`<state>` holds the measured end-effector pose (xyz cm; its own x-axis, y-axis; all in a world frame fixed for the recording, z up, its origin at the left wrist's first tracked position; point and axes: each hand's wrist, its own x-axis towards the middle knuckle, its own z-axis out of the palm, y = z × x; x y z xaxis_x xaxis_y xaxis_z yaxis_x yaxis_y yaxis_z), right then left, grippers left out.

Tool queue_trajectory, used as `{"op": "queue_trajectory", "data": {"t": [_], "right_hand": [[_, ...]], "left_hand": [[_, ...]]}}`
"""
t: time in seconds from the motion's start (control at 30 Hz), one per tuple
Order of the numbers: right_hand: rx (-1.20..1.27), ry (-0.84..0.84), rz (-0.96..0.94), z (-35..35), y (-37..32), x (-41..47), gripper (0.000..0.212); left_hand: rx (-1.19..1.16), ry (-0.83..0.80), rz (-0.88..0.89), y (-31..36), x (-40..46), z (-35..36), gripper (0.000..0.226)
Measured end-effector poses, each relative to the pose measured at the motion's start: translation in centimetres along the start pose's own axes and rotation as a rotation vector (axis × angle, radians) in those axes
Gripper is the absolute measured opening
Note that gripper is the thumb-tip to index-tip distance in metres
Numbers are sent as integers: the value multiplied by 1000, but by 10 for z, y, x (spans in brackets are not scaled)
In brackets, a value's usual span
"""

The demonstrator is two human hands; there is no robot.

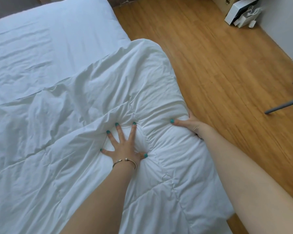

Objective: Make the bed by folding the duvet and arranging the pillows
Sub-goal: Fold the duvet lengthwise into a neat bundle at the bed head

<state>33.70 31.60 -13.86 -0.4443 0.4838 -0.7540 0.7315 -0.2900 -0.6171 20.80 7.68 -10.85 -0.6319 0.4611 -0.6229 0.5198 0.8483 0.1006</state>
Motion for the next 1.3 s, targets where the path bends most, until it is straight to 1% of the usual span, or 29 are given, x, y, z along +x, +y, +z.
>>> {"op": "queue_trajectory", "data": {"t": [0.1,0.17,0.27,0.33,0.43,0.53,0.57,0.6,0.63,0.67,0.7,0.77,0.8,0.83,0.87,0.93,1.03,1.07,1.13,1.2,1.23,1.3], "right_hand": [[13,23,-40,4,3,0,130],[43,95,-142,10,4,-4,123],[11,236,-293,22,4,-16,122],[-101,342,-345,28,1,-27,119],[-356,464,-404,35,-7,-48,105],[-572,614,-617,49,-14,-66,97],[-577,673,-681,55,-17,-74,96],[-528,717,-717,61,-20,-84,99],[-425,727,-718,64,-24,-92,106],[-293,691,-677,62,-30,-99,116],[-163,601,-599,57,-34,-103,126],[29,357,-429,41,-40,-107,138],[48,265,-378,33,-42,-106,138],[-2,205,-367,27,-43,-104,136],[-108,163,-379,25,-47,-105,132],[-298,139,-399,24,-55,-104,122],[-225,39,-382,27,-63,-111,122],[-220,49,-387,28,-64,-118,123],[-245,121,-416,36,-71,-135,125],[-269,173,-460,51,-84,-158,126],[-292,187,-469,60,-89,-168,126],[-331,173,-468,85,-103,-196,124]], "left_hand": [[19,-7,-10,2,3,1,120],[31,-19,-17,3,5,-1,120],[34,-23,-25,1,7,1,121],[34,-24,-25,1,7,0,122],[36,-25,-21,3,7,-2,122],[30,-28,-13,1,6,-3,123],[26,-29,-8,0,6,-4,123],[18,-29,-2,-1,6,-4,123],[11,-29,7,-1,6,-4,122],[9,-34,14,-2,6,-5,122],[10,-43,16,-2,6,-6,122],[12,-63,11,-3,5,-7,123],[10,-68,9,-3,5,-6,124],[8,-73,9,-3,7,-6,125],[3,-81,11,-3,8,-8,125],[-7,-109,26,-5,7,-14,126],[-43,-169,91,-14,3,-24,124],[-54,-189,123,-19,2,-28,121],[-75,-200,207,-32,-3,-38,108],[-123,-155,262,-50,-14,-48,83],[-179,-123,260,-61,-21,-52,73],[-251,-93,251,-88,-43,-57,64]]}}
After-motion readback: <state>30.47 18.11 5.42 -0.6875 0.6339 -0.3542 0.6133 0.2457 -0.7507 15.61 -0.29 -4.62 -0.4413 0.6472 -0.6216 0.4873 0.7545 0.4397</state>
